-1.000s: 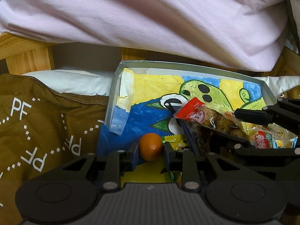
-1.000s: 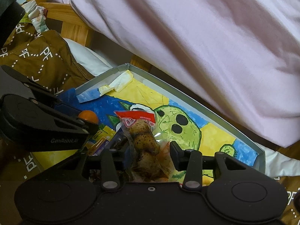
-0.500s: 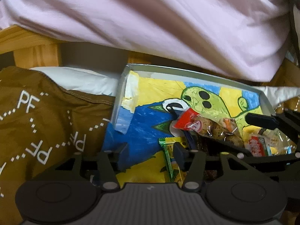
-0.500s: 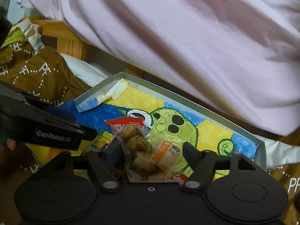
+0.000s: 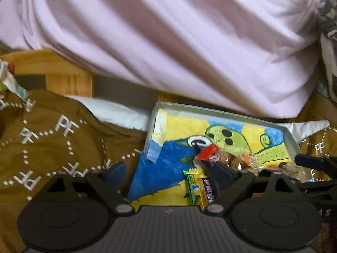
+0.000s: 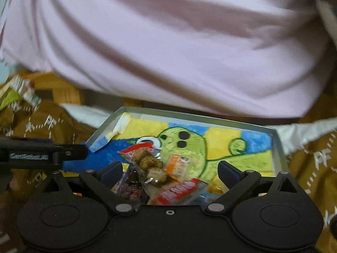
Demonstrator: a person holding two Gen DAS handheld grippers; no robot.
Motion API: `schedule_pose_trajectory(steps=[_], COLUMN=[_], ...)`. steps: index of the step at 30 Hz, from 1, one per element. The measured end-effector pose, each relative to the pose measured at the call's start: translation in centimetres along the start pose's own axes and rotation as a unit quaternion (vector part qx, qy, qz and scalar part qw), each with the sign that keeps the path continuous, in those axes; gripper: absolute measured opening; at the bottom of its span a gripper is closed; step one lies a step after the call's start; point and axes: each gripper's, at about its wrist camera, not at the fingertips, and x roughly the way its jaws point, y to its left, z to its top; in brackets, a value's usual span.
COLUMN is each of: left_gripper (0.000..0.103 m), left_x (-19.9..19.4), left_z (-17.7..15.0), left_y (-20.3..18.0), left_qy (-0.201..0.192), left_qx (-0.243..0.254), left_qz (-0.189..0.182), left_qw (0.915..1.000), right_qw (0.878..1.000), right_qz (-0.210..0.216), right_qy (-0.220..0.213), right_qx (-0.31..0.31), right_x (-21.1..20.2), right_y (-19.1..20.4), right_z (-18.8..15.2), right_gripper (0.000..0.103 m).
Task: Organize snacks
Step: 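Raise both tools away from the filled tray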
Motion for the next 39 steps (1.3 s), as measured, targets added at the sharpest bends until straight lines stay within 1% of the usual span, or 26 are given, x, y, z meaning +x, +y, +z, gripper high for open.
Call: schedule_pose_trajectory(steps=[4,7,10,14,21,26,32,36,39], left_gripper=[0.099,0.102,0.102,0.102,0.103,0.103,0.103,0.103,0.103], left_x=[-2.0,-3.8,-5.5,-7.6,-11.2,-13.1,-15.1,-17.0,-18.3], left_z=[0.0,-0.4,-0.7,-1.2,-2.6,-3.5,-4.5,-5.5,-6.2], left_y=[-0.2,-0.5,-0.9,-1.5,-1.7,-1.3,-0.9,-0.3,-0.1], left_qy=[-0.018,-0.034,-0.05,-0.066,-0.099,-0.099,-0.099,-0.093,-0.08], left_qx=[0.001,0.001,0.007,0.011,0.017,0.009,0.006,0.003,0.005], left_qz=[0.003,0.005,0.003,-0.003,0.01,0.015,0.024,0.03,0.032], left_qw=[0.9998,0.9994,0.9987,0.9978,0.9949,0.9949,0.9947,0.9952,0.9962], right_qw=[0.999,0.998,0.997,0.996,0.994,0.993,0.991,0.99,0.99], right_qz=[-0.02,-0.026,-0.026,-0.026,-0.027,-0.035,-0.046,-0.058,-0.065], right_qy=[-0.024,-0.04,-0.047,-0.06,-0.087,-0.096,-0.104,-0.097,-0.096], right_qx=[0.027,0.051,0.062,0.059,0.064,0.06,0.07,0.08,0.087], right_x=[-2.7,-4.9,-6.8,-9.1,-13.3,-15.9,-18.9,-20.7,-22.1], right_y=[-0.7,-1.2,-1.1,-0.5,0.8,1.5,1.9,2.0,2.0], right_z=[-0.3,-0.6,-0.8,-1.0,-1.3,-1.8,-2.5,-3.3,-4.2], right_gripper=[0.101,0.102,0.102,0.102,0.102,0.102,0.102,0.102,0.102])
